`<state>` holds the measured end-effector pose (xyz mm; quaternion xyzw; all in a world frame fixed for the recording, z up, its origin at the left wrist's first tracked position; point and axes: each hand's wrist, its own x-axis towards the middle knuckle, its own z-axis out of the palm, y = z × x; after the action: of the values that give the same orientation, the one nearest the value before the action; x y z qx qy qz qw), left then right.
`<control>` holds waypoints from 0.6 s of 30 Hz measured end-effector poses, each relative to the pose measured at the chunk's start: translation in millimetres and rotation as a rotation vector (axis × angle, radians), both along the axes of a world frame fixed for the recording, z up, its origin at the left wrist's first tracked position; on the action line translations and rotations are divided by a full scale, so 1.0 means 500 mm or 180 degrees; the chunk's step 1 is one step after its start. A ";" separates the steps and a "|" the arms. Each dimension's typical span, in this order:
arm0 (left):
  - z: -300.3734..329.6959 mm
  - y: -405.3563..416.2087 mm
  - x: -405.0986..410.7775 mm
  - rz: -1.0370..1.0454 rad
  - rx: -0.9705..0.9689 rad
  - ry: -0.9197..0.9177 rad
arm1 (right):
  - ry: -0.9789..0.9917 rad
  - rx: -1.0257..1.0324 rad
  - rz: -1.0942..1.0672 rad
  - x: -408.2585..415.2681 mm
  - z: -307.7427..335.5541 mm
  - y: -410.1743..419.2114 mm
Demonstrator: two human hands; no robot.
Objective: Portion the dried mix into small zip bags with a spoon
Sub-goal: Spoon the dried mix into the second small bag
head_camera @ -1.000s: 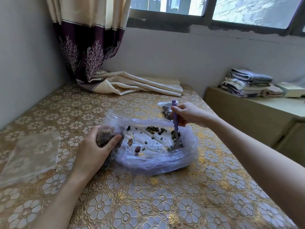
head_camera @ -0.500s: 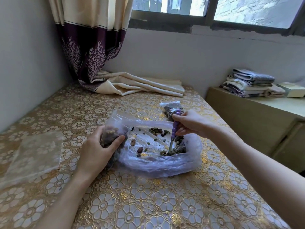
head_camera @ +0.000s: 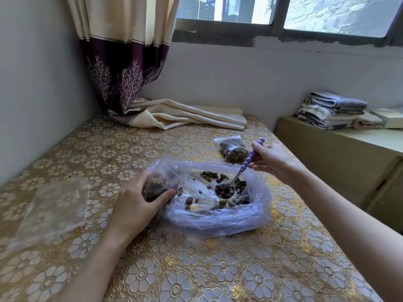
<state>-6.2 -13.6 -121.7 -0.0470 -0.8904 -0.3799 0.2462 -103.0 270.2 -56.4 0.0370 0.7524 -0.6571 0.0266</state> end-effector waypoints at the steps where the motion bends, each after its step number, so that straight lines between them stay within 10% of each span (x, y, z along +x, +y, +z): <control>1: -0.002 -0.001 -0.001 -0.0014 -0.0029 -0.0053 | 0.0033 -0.0076 -0.0021 0.000 0.003 -0.002; 18: -0.003 -0.003 -0.001 -0.0128 0.0089 -0.0189 | 0.0907 -0.0644 0.0427 0.008 0.108 -0.159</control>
<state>-6.7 -15.1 -123.2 -0.0501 -0.8909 -0.3983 0.2126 -98.8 190.9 -2.3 -0.1096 0.6794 -0.7248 -0.0329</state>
